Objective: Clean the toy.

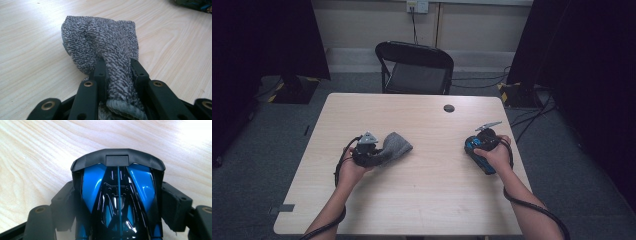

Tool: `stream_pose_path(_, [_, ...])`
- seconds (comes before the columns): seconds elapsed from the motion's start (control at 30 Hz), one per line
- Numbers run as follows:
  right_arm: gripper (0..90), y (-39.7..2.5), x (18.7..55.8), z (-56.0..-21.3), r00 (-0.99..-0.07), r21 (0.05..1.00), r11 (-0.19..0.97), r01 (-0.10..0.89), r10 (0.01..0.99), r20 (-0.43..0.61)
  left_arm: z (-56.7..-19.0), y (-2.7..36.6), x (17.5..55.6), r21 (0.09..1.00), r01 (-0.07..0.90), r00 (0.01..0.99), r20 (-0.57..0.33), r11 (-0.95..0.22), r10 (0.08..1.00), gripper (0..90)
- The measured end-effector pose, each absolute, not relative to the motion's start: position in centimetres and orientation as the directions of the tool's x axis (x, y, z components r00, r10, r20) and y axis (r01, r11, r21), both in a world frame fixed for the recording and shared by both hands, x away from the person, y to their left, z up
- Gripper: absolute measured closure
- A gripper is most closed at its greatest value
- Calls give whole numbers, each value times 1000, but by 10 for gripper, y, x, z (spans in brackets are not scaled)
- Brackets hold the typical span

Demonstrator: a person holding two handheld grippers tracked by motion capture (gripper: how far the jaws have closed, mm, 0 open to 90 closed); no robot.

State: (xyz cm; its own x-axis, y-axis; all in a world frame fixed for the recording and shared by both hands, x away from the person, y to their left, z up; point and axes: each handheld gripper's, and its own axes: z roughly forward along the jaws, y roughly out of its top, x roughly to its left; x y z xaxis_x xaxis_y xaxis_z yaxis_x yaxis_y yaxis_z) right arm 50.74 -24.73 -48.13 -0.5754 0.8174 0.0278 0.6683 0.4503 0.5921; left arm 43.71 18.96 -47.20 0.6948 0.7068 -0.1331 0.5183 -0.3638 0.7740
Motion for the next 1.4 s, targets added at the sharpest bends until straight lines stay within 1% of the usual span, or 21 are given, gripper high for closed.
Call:
stream_pose_path(0.1, [255, -247, 506, -481, -584, 598, 447, 665, 811, 44, -473, 189, 437, 779, 511, 693, -125, -362, 709, 711])
stream_pose_path(0.27, [255, -242, 504, -482, -612, 585, 483, 651, 790, 30, -476, 189, 438, 775, 523, 687, -135, -356, 714, 709])
stream_pose_path(0.5, [253, -239, 505, -485, -617, 569, 497, 655, 786, 24, -479, 191, 439, 778, 519, 677, -121, -354, 726, 693])
stream_pose_path(0.73, [253, -238, 506, -486, -625, 568, 506, 649, 780, 21, -483, 196, 440, 774, 542, 654, -143, -328, 743, 676])
stream_pose_path(0.87, [252, -238, 506, -486, -628, 568, 509, 647, 778, 18, -483, 196, 440, 775, 539, 653, -139, -328, 744, 660])
stream_pose_path(1.0, [252, -237, 505, -486, -633, 573, 514, 638, 774, 10, -485, 195, 439, 776, 544, 647, -144, -320, 749, 614])
stream_pose_path(1.2, [251, -238, 504, -487, -635, 577, 514, 635, 772, 10, -486, 195, 438, 774, 546, 645, -145, -319, 751, 578])
stream_pose_path(1.33, [250, -238, 503, -487, -637, 578, 517, 632, 771, 8, -488, 195, 438, 775, 544, 648, -144, -322, 748, 511])
stream_pose_path(1.4, [250, -238, 503, -487, -637, 576, 517, 633, 771, 8, -489, 194, 438, 779, 538, 651, -141, -322, 746, 443])
